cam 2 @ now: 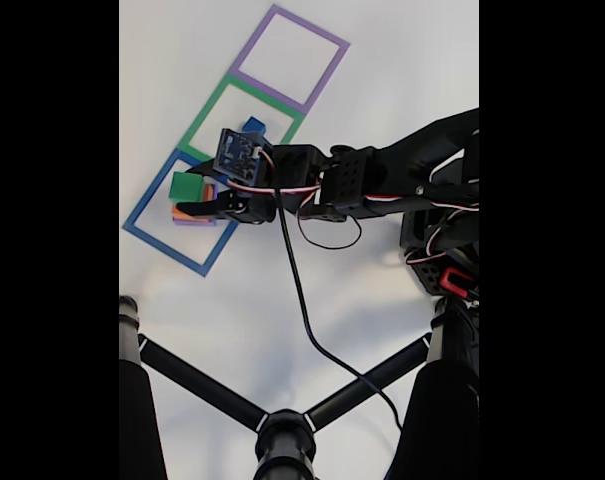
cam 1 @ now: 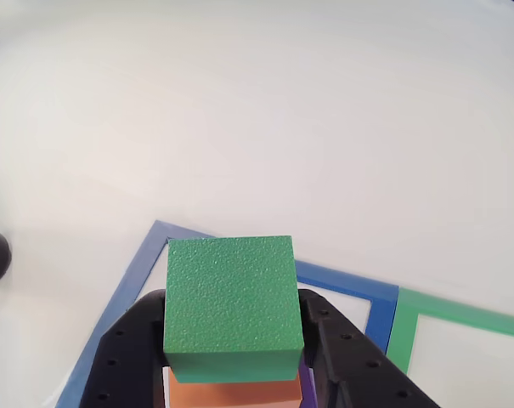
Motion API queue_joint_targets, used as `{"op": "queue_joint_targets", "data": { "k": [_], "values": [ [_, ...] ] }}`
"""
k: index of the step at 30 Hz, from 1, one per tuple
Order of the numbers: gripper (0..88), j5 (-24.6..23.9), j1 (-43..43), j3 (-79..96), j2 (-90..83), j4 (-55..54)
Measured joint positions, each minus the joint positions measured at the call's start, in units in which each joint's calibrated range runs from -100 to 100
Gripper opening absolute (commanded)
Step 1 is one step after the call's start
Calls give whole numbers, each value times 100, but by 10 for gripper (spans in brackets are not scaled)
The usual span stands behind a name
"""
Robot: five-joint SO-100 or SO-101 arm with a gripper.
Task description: Tower of hanoi
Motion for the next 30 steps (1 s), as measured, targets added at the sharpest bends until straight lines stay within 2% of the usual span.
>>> {"op": "queue_joint_targets", "data": {
  "k": [12, 18, 23, 30],
  "values": [
    [86, 0, 0, 34, 453, -404],
    [144, 0, 0, 34, 730, -681],
    [227, 0, 0, 34, 915, -934],
    [256, 0, 0, 26, 940, -1005]
  ]
}}
